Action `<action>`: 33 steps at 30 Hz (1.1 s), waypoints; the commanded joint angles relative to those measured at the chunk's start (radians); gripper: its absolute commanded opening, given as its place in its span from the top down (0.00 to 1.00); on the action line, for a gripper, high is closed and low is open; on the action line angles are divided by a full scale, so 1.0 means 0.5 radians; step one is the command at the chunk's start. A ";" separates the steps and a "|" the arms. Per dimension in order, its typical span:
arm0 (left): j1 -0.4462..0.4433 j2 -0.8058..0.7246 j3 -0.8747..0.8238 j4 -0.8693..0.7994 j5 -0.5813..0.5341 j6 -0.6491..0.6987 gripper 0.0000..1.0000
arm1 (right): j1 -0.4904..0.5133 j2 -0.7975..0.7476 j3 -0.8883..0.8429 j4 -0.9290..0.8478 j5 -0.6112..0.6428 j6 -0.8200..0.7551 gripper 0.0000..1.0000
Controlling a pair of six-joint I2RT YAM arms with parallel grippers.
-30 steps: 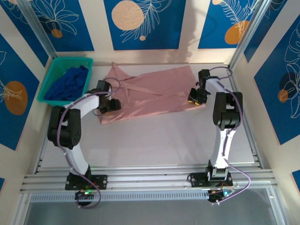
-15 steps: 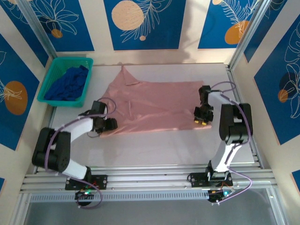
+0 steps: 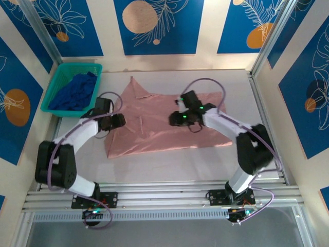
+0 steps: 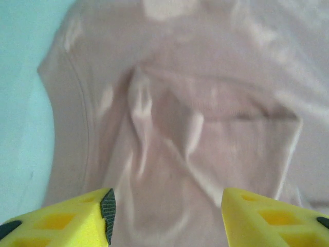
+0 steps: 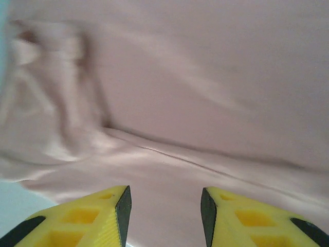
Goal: Fold the inside-out t-shirt
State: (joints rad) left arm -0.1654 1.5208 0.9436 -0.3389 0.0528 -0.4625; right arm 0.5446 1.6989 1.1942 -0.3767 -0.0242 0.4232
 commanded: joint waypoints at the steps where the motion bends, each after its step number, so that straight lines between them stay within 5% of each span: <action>1: 0.051 0.201 0.149 0.017 0.042 0.111 0.45 | 0.142 0.271 0.211 0.317 -0.274 0.119 0.57; 14: 0.115 0.623 0.391 0.033 0.073 0.190 0.59 | 0.270 1.098 0.917 0.412 -0.368 0.312 0.66; 22: 0.158 0.674 0.409 0.022 0.070 0.209 0.64 | 0.234 1.201 1.068 0.224 -0.203 0.358 0.87; 33: 0.212 0.677 0.401 -0.001 0.025 0.217 0.68 | 0.165 1.230 1.159 0.014 -0.204 0.309 0.88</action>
State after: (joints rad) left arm -0.0742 1.8511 1.1248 -0.3218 0.0761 -0.3813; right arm 0.6281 2.2944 1.7313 -0.3195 -0.1272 0.5903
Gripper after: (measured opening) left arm 0.322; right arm 0.115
